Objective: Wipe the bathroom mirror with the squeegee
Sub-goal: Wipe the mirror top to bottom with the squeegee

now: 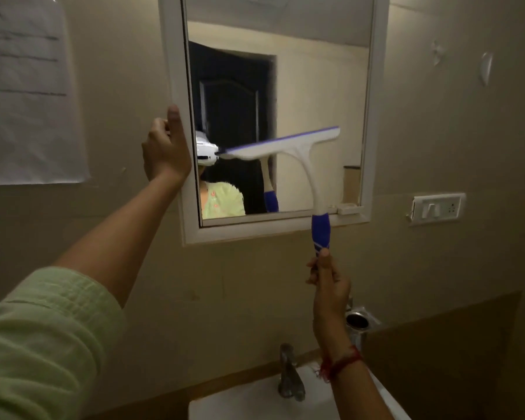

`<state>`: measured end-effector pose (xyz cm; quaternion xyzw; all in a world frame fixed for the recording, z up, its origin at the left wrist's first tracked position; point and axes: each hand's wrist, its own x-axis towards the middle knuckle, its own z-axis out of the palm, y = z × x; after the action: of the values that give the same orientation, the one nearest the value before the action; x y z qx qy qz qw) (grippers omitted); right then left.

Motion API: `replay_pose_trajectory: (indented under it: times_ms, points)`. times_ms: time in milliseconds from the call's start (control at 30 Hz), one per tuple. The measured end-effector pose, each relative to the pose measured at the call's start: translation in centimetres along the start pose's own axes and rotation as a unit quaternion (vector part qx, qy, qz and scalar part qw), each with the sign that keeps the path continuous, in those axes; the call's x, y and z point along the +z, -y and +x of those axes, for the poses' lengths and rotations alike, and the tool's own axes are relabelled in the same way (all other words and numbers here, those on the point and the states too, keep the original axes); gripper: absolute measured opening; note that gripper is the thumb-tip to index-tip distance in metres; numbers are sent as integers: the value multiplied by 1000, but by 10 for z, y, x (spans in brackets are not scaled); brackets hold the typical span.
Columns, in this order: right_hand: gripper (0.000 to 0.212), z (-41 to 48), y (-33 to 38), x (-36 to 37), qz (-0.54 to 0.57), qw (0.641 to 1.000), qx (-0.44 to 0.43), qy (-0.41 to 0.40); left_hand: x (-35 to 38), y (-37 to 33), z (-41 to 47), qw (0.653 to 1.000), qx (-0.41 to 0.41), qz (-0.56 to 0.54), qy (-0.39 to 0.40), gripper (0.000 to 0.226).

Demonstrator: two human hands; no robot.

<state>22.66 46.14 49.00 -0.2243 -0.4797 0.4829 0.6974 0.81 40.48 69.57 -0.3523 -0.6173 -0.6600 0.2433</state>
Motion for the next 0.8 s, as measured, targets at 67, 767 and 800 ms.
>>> replay_pose_trajectory:
  times_ms: [67, 767, 800]
  points:
    - [34, 13, 30, 10, 36, 999, -7, 19, 1, 2, 1, 1000, 3, 3, -3, 45]
    - [40, 164, 213, 75, 18, 994, -77, 70, 2, 4, -4, 999, 37, -13, -13, 46]
    - [40, 166, 213, 75, 13, 995, -78, 67, 1, 4, -5, 999, 37, -12, -12, 46]
